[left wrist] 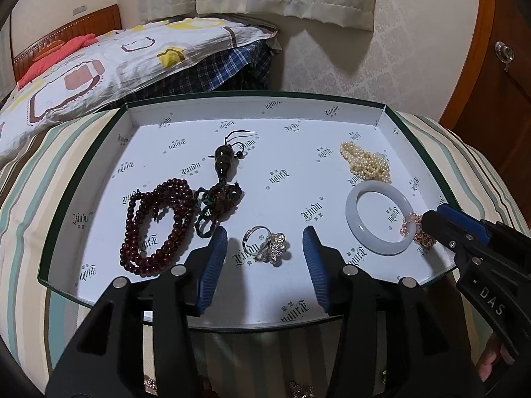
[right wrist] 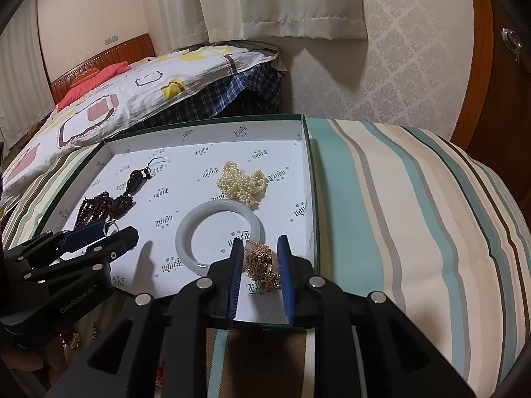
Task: Organize jewelry
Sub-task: 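Carry ring and gold chain charm into the green box and open both tools, then raise both open tools out of the box back over the table, then grasp the pearl flower brooch with the left tool while the right tool grasps the red rose charm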
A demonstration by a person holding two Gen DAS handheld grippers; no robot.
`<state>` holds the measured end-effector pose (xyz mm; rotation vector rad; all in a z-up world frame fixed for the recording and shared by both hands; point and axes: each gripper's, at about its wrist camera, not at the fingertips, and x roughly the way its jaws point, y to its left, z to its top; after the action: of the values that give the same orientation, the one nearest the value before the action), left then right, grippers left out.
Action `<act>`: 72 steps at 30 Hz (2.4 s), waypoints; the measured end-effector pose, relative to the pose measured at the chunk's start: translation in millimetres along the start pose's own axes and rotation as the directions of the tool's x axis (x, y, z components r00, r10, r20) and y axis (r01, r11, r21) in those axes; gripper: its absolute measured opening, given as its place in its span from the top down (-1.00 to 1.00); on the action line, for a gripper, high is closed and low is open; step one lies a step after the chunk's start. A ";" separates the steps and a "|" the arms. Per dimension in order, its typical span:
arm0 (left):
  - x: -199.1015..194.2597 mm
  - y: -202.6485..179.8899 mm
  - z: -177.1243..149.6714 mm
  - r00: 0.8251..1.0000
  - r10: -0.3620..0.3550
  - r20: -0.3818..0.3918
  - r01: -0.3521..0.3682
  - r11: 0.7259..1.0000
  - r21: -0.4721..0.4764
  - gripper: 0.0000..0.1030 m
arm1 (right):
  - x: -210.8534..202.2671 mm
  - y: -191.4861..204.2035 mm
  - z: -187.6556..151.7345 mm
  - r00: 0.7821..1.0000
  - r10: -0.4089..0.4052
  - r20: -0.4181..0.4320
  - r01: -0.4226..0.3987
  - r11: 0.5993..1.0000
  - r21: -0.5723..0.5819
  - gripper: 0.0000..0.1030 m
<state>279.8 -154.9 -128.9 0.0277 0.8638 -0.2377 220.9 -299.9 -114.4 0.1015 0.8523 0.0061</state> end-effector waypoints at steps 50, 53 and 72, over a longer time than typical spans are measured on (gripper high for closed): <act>-142.6 77.1 -34.4 0.961 0.117 0.249 -0.100 0.992 -0.079 -0.38 | -96.4 49.2 -20.5 0.983 -0.022 0.182 0.026 1.000 -0.015 0.04; -142.7 83.7 -47.5 0.964 0.119 0.237 -0.103 0.991 -0.082 -0.38 | -98.3 52.5 -32.2 0.984 -0.023 0.179 0.025 1.000 -0.012 0.04; -104.6 81.2 -94.7 0.993 0.099 0.068 -0.096 0.995 -0.036 -0.38 | -90.6 54.2 -74.6 0.994 -0.020 0.104 0.021 1.000 -0.003 0.04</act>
<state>161.2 -44.0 -117.3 0.0307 0.7943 -0.1322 107.2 -243.6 -90.1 0.0887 0.7489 -0.0168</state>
